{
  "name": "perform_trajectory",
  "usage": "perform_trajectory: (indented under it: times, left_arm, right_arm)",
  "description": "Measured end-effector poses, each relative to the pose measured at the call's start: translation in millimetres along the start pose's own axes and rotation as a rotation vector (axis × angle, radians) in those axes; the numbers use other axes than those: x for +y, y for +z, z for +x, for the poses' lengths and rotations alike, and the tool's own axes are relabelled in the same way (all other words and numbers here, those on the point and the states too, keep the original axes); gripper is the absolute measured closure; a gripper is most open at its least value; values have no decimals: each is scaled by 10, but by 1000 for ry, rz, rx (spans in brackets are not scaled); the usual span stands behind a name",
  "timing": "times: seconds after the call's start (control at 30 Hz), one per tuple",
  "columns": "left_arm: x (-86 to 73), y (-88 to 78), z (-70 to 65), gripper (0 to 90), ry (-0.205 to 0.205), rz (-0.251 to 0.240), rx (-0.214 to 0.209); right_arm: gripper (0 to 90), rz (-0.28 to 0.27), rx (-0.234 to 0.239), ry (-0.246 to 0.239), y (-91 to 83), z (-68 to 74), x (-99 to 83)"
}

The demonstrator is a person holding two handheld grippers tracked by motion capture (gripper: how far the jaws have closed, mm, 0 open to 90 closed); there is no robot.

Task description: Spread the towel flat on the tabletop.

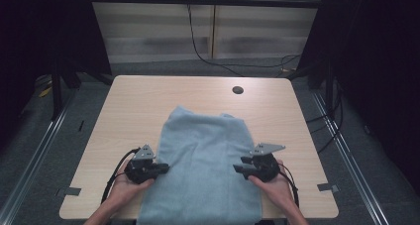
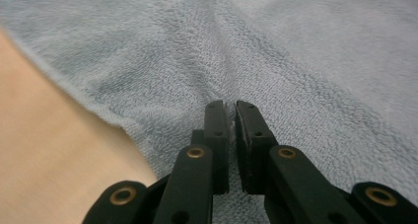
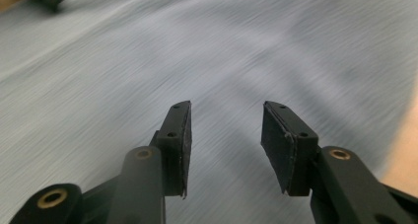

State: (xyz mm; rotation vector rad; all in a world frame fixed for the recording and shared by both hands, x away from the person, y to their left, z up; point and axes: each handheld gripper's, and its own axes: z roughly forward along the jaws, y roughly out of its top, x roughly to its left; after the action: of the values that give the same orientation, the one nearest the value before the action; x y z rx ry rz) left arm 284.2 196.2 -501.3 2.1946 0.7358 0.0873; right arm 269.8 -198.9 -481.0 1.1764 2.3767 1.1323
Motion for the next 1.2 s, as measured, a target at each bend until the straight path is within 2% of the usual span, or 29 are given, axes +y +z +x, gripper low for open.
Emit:
perform_trajectory:
  times: [0.1,0.13,0.2,0.23,0.3,0.33,0.37,0.4,0.43,0.5,0.6,0.63,0.7,0.8,0.9,0.97,1.1,1.13,1.17,1.2]
  left_arm:
    - [-72,-63,-83,846,15,6,-21]
    - [-93,-79,-96,846,7,6,-35]
    - [-125,-99,-108,845,-13,4,-63]
    - [-136,-107,-115,845,-13,4,-69]
    - [-150,-118,-132,845,-23,8,-86]
    - [-157,-125,-139,845,-21,12,-95]
    - [-168,-135,-152,844,-18,13,-98]
    - [-179,-146,-170,844,-19,16,-99]
    - [-189,-156,-182,843,-21,18,-106]
    - [-205,-175,-213,839,-21,19,-101]
    - [-212,-193,-256,830,-15,-5,-105]
    - [-200,-202,-267,820,-7,-13,-113]
    - [-174,-214,-280,799,-21,-31,-122]
    - [-102,-253,-251,762,-25,-80,-117]
    - [4,-247,-127,724,-56,-107,-96]
    - [77,-185,0,698,-92,-106,-53]
    - [226,41,265,609,-97,-73,45]
    - [254,99,318,574,-107,-62,60]
    - [262,147,349,552,-112,-72,74]
    - [262,195,360,552,-101,-47,77]
  right_arm:
    - [564,-11,-64,28,148,-193,176]
    - [559,-10,-73,42,197,-266,228]
    - [527,-18,-131,61,285,-404,317]
    - [517,-18,-144,78,322,-475,350]
    - [479,-10,-152,112,398,-594,392]
    - [480,11,-145,119,443,-640,401]
    - [512,21,-133,128,488,-667,398]
    - [609,35,-117,137,528,-680,393]
    - [738,40,-106,131,554,-678,390]
    - [844,-6,-128,121,499,-612,416]
    - [855,-95,-108,55,294,-445,537]
    - [855,-114,-95,27,206,-379,571]
    - [852,-129,-72,-21,64,-246,584]
    - [834,-96,-51,-61,-26,-110,469]
    - [830,-34,-32,-70,0,-41,256]
    - [837,4,-21,-66,43,-14,122]
    - [843,31,-9,-46,99,11,-28]
    - [843,33,-6,-48,115,9,-41]
    - [843,39,-2,-44,130,13,-48]
    - [844,43,-6,-44,140,16,-53]
